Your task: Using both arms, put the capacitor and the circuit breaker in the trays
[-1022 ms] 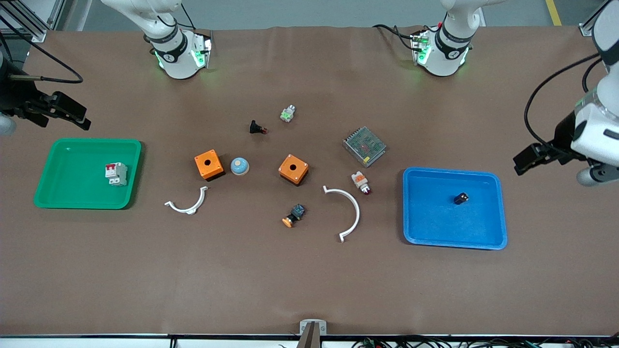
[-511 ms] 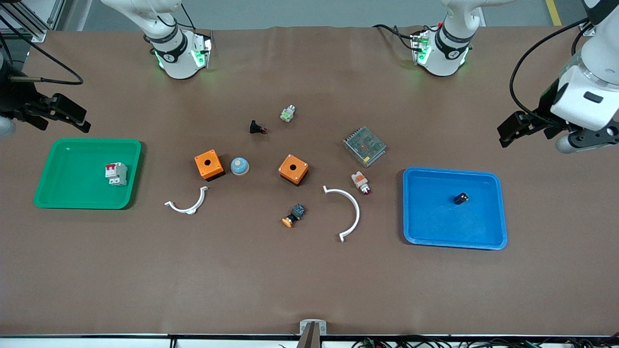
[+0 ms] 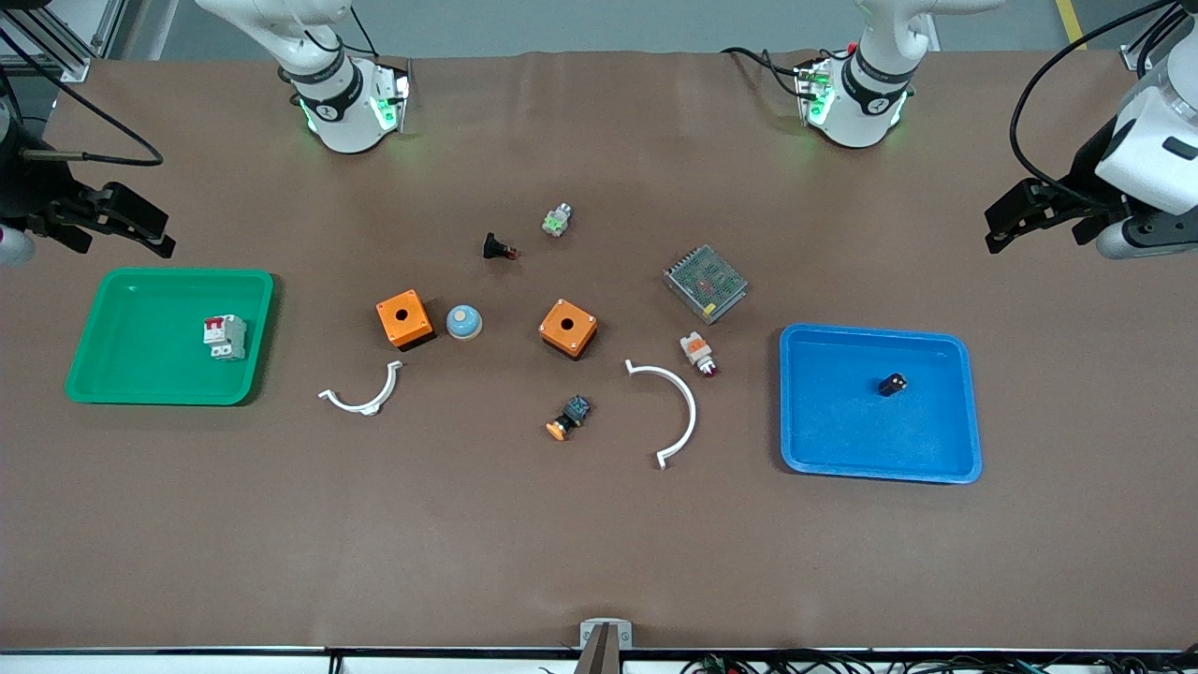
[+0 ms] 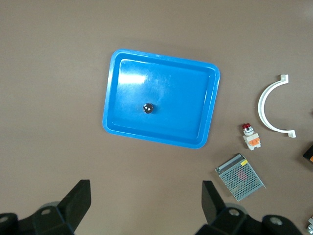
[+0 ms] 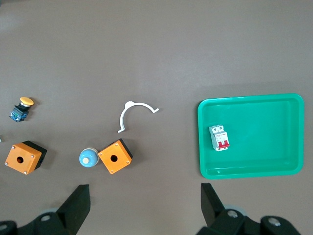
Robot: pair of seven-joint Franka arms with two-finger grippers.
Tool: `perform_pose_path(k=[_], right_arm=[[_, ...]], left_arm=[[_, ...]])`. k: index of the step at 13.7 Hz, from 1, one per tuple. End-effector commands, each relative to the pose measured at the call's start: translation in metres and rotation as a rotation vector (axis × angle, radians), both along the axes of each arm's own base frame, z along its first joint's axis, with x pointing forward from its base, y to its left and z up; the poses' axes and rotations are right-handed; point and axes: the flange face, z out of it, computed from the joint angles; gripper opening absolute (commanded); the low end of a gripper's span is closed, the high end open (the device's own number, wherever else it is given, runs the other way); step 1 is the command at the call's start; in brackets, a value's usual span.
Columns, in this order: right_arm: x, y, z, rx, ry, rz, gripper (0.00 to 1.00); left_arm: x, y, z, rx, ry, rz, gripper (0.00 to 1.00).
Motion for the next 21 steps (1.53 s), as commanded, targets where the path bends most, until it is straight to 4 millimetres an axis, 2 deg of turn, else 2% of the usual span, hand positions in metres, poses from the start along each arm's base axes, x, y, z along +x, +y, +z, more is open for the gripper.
perform_pose_path(k=[1, 11, 14, 21], right_arm=[[-0.007, 0.001, 0.002, -0.022, -0.008, 0.01, 1.0], [-0.007, 0.002, -0.002, -0.022, 0.0, 0.013, 1.0], [-0.006, 0.002, -0.001, -0.022, -0.003, 0.013, 1.0], [-0.007, -0.002, 0.001, -0.022, -0.004, 0.007, 1.0]], left_arm=[[-0.006, 0.001, 0.002, 0.001, -0.008, -0.02, 1.0], [-0.009, 0.004, 0.006, 0.009, -0.008, -0.103, 1.0], [-0.01, 0.003, -0.002, 0.011, 0.012, -0.112, 1.0], [-0.017, 0.012, 0.006, -0.001, 0.018, -0.099, 1.0]])
